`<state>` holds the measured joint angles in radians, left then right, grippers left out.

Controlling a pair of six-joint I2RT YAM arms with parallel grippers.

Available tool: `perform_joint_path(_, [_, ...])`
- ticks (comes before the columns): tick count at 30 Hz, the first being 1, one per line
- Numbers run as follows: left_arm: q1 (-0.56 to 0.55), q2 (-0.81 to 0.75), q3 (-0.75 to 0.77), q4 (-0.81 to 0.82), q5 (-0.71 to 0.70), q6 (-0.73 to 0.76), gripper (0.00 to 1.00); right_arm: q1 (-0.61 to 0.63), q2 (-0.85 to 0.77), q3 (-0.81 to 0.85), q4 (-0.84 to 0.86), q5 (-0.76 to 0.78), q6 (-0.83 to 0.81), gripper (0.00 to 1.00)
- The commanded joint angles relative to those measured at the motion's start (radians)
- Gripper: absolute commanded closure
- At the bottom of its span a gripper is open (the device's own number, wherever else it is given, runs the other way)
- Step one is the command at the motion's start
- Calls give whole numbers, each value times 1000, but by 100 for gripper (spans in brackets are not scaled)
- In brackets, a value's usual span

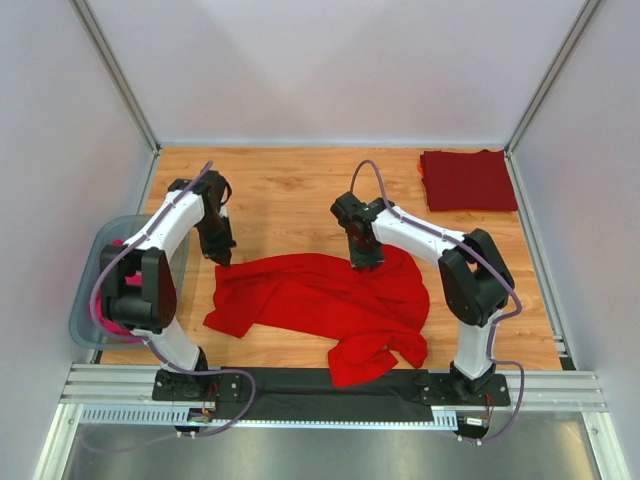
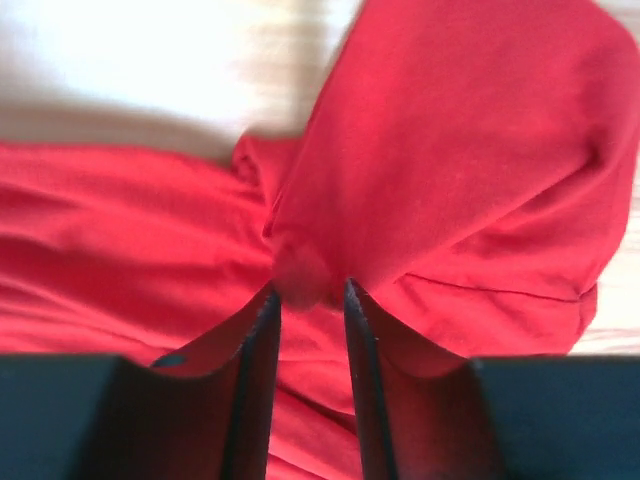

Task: Fold and stack the t-shirts
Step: Flatten the tshirt out

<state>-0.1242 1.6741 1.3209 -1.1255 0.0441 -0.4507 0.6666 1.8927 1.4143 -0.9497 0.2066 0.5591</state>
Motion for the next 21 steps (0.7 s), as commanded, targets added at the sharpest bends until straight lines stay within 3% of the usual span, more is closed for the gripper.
perform_joint_path(1, [0, -5, -49, 27, 5, 15, 100, -24, -73, 26, 48, 2, -153, 64])
perform_joint_path(3, [0, -2, -60, 33, -16, 26, 100, -86, -78, 70, 64, 14, -204, 61])
perform_joint_path(5, [0, 10, -55, 32, -42, 44, 100, -163, -67, 96, 103, -89, -254, 59])
perform_joint_path(10, [1, 18, -55, 67, -23, 58, 100, -197, 8, 100, 245, -162, -444, 57])
perform_joint_path(21, [1, 49, -5, 50, -23, 49, 100, -305, 215, 271, 180, -384, -622, 56])
